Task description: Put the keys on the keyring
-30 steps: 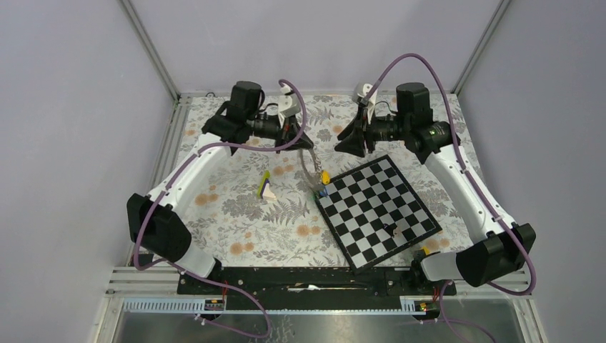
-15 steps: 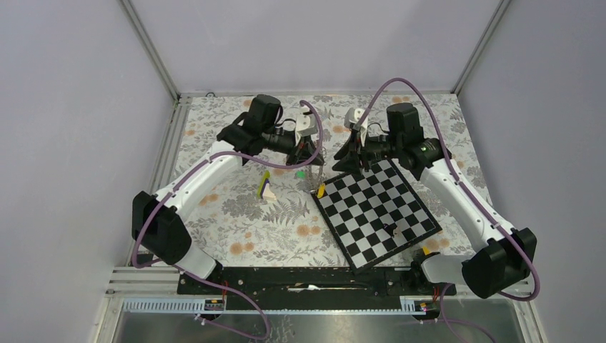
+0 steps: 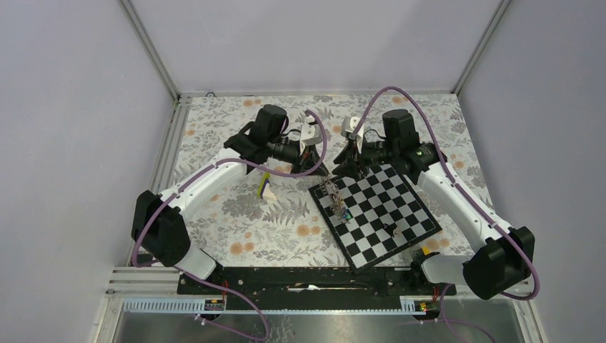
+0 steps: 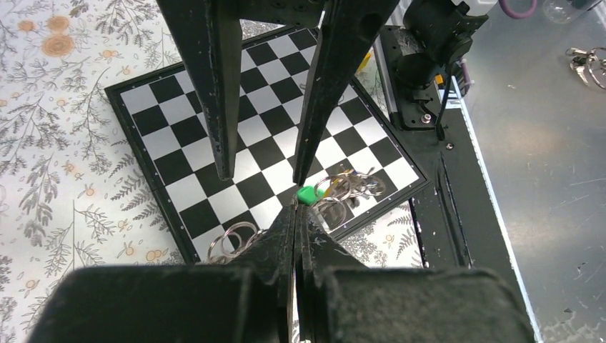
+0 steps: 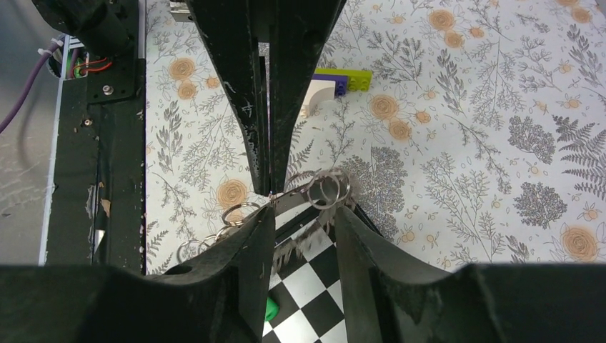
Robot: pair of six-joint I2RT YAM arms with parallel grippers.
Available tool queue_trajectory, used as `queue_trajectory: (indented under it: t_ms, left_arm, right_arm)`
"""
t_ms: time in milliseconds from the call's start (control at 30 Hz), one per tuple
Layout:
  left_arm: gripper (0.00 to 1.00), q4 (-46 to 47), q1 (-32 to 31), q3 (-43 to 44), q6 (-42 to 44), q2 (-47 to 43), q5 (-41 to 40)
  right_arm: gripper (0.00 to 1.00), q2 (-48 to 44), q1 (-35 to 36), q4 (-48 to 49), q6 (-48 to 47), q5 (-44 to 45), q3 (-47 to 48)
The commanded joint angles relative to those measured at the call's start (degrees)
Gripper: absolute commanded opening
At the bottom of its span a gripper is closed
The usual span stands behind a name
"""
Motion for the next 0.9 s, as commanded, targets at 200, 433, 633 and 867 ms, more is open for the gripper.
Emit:
queue_trajectory:
  t_ms: [200,433,633,867]
  left_arm:
    - [0.00,23.7,1.4,-6.1,-19.3,-4.4,6.6]
    - [0.00,76.8,5.9,-19.9,-57.6,-4.3,9.3]
    - [0.00,92.6,6.4,-24.3,-68.2,-2.9,8.3]
    - [0.00,98.3,6.4,-26.7,-72.1,-2.3,6.2]
  right_arm:
    - [0.42,-5.0,0.5,1.6,-1.2,-1.0,-3.1]
    - [0.39,-6.3,-1.0,3.1,1.5,-2.5,-3.3]
    - [0.36,-6.4,-2.3,5.8,5.7,-4.7,-2.3]
    - [0.34,-5.0,-2.4,7.8,9.2,-6.7,-0.9]
